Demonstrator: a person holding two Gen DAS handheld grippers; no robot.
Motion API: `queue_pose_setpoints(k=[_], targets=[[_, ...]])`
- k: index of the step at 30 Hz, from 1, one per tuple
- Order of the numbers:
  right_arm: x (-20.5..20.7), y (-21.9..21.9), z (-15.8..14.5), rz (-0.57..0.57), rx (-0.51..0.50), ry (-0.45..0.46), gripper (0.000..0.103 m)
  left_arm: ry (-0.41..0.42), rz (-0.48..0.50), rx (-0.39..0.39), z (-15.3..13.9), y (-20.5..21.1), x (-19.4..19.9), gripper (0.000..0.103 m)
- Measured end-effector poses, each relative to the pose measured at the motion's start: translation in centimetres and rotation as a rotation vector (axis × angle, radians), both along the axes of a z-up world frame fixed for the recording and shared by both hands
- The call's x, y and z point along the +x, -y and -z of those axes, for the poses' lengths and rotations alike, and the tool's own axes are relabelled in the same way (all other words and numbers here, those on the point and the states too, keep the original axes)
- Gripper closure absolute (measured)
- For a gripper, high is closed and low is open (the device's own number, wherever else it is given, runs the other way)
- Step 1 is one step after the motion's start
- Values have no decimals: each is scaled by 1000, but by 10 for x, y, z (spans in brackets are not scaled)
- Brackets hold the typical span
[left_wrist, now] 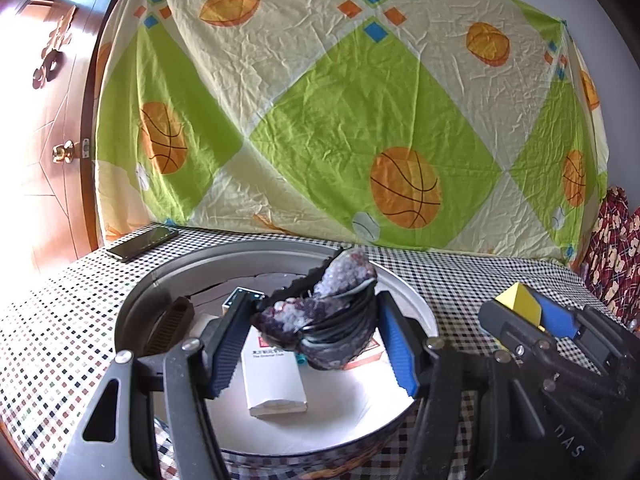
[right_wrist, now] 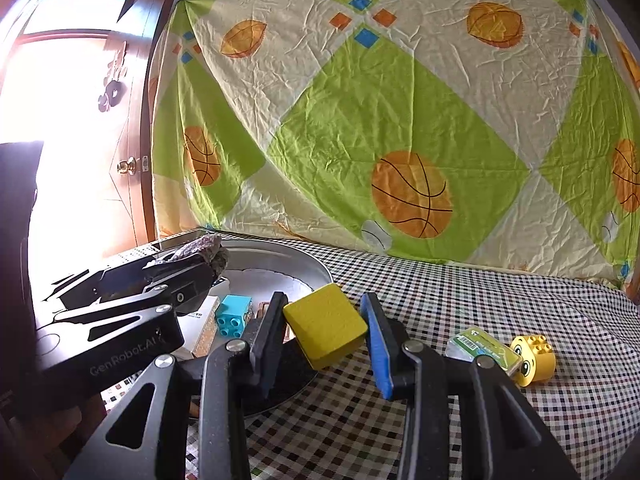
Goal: Organize rigid objects
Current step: 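Carry the grey pouch and yellow square block over the tin with both tools, then open both tools to drop the pouch and yellow block into the tin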
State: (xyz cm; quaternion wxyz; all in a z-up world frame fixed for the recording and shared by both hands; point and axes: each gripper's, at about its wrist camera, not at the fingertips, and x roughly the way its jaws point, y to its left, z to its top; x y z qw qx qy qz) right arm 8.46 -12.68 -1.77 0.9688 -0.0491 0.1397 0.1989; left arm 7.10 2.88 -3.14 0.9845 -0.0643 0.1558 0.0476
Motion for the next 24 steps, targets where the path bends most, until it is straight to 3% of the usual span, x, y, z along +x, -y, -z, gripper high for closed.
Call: queue_pose_setpoints(k=[7,11,24], targets=[[12,-8,-15,-58,54,-39,62,-24,-14,12,-7,-22,2,40],[30,-17,-19,-124,90,-119,62,-64,-36,34,-8,-37,8,40],[84,-70,2,-175,-14,-259,62,-200,-98,92,2,-73,42,40]])
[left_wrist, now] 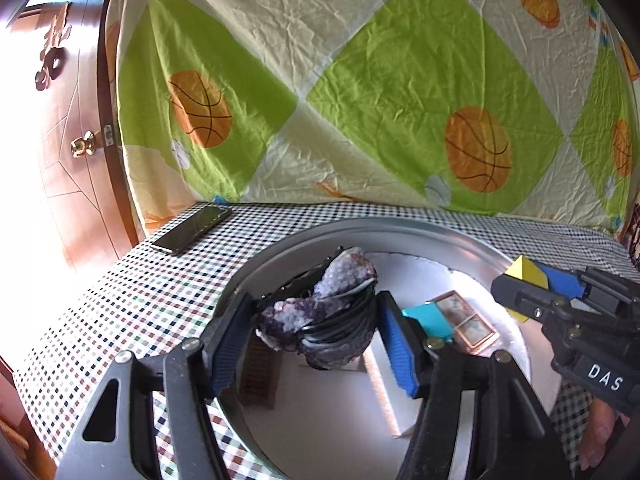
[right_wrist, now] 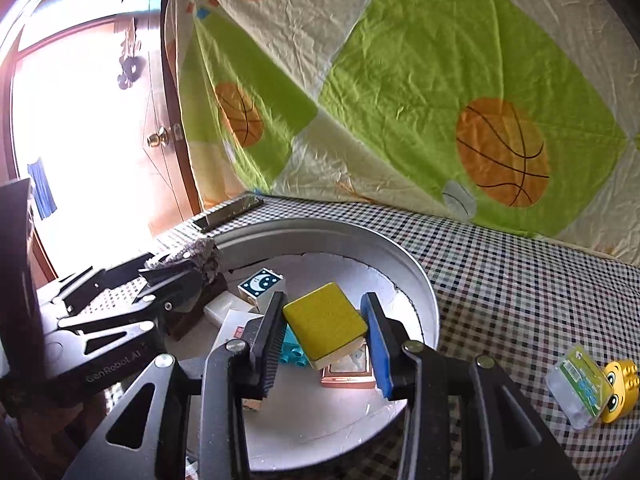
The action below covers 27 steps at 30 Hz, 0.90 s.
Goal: Organize rigid objects
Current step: 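Open both tools to drop the pouch and yellow block into the tin, then move both tools back toward the floss-pick box and yellow Duplo brick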
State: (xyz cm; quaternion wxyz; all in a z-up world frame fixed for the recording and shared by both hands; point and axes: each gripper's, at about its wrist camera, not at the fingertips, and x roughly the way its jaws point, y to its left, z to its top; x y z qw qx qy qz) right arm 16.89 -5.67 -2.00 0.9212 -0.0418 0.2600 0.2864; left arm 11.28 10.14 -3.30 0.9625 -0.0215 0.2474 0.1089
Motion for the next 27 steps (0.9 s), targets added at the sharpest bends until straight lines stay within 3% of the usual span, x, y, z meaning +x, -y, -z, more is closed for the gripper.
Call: queue_pose_setpoints(k=[8,11,15,21,27], targets=[[24,-7,14,8,-36,-51,62,-43,-26,3,7,-11,11,38],[23,-4,12,25,-21,-34,49,-37,-54,11,5,-12,9,26],[20,6,6,43,11,-26,46,-20,-66,21,0,-9,4,15],[4,38,-13,94,58,4,44,25,-39,19,-13,11,-3,5],[-9,82,-20,178,-6,67,40,39,52,16,-25,59,3,1]])
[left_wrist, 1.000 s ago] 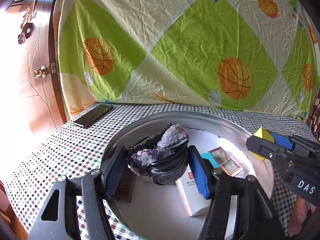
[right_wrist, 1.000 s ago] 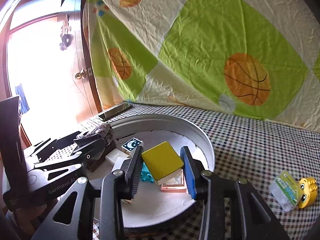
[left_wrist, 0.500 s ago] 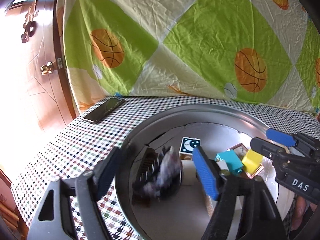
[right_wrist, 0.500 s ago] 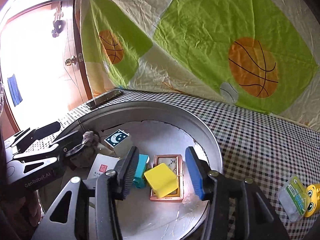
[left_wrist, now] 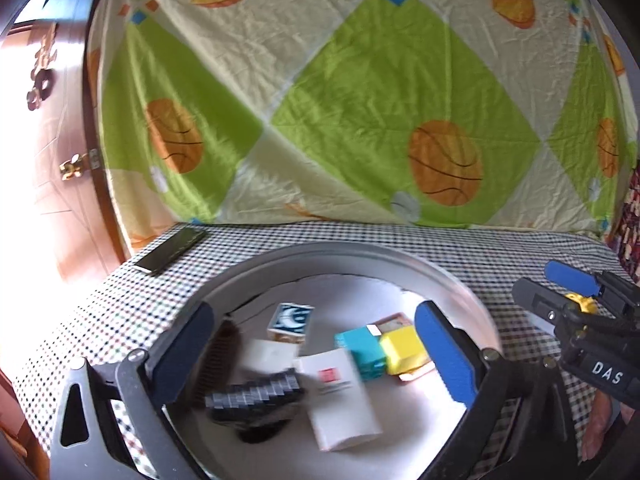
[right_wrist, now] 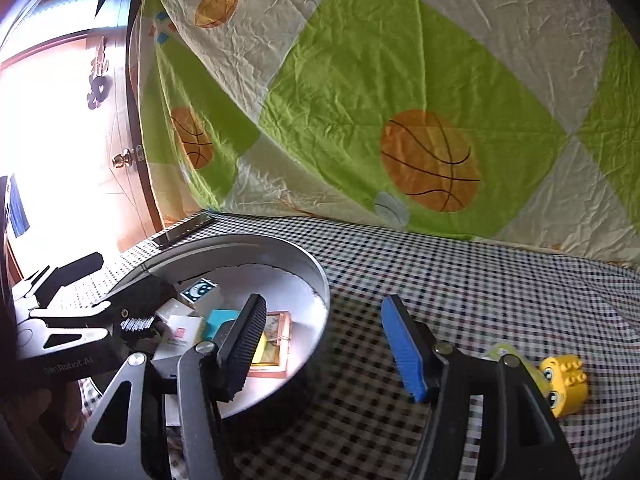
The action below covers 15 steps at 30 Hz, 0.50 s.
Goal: Organize rigid objects
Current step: 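Move both tools back toward the floss-pick box and yellow Duplo brick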
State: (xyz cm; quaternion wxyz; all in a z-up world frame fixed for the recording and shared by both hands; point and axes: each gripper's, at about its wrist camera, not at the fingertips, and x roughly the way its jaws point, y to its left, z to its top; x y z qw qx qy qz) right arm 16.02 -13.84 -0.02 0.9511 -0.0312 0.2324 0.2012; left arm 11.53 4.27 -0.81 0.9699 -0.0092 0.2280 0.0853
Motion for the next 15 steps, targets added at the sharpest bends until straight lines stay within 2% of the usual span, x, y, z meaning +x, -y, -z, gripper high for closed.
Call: queue_pose_setpoints(k=[7,9,12,15], targets=[[11,82,8,204,-36,-9,40,-44,143,-8,-6,73,17,0],[18,103,11,264,-46,-23,40,-51,178,11,-6,96,24,0],[32,126,19,315,-66,-76,40,-67,195,68,-2,128,41,0],[45,141,31,348,-71,-136,40,-96,225,69,3,151,59,0]])
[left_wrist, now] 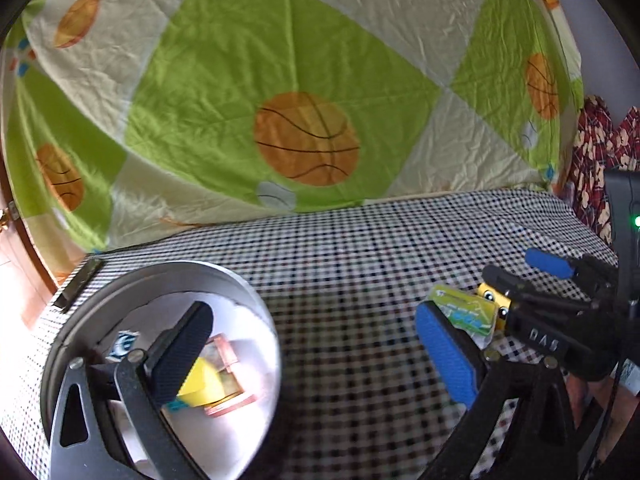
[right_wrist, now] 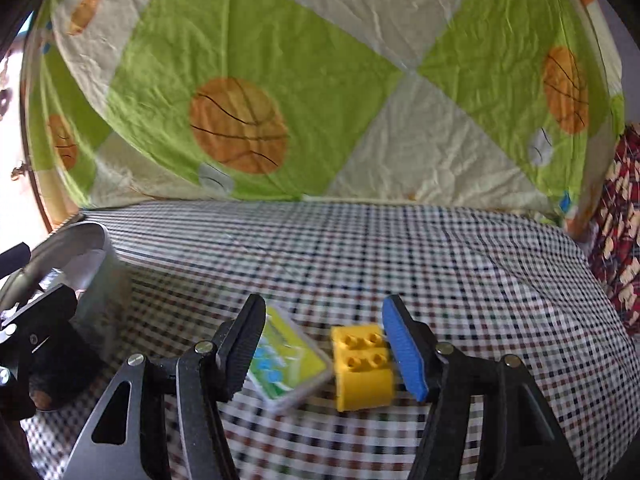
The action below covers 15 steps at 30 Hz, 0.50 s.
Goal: Organize rigid objects
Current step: 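Move both tools back toward the floss-pick box and yellow Duplo brick, then grasp the green floss-pick box with the left tool while the right tool grasps the yellow Duplo brick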
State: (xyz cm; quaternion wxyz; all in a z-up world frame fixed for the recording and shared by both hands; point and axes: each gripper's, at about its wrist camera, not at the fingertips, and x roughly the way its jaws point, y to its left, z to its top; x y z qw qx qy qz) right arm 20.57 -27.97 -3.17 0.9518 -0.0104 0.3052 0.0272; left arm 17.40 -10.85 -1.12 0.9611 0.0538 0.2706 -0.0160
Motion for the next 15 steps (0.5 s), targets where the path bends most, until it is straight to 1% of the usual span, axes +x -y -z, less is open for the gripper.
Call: queue_pose_setpoints(k=[3,5,12,15], targets=[[8,14,13,4,54,-72,40,-20,-1,3,5,13,15,0],[11,22,16,7,105,-94,40,-38,7,-2,10,17,23,0],[16,28,28,8,149,-180,41,-70,10,3,23,25,33,0],[13,27,28,9,133,-171,48,-70,13,-5,24,25,32,0]])
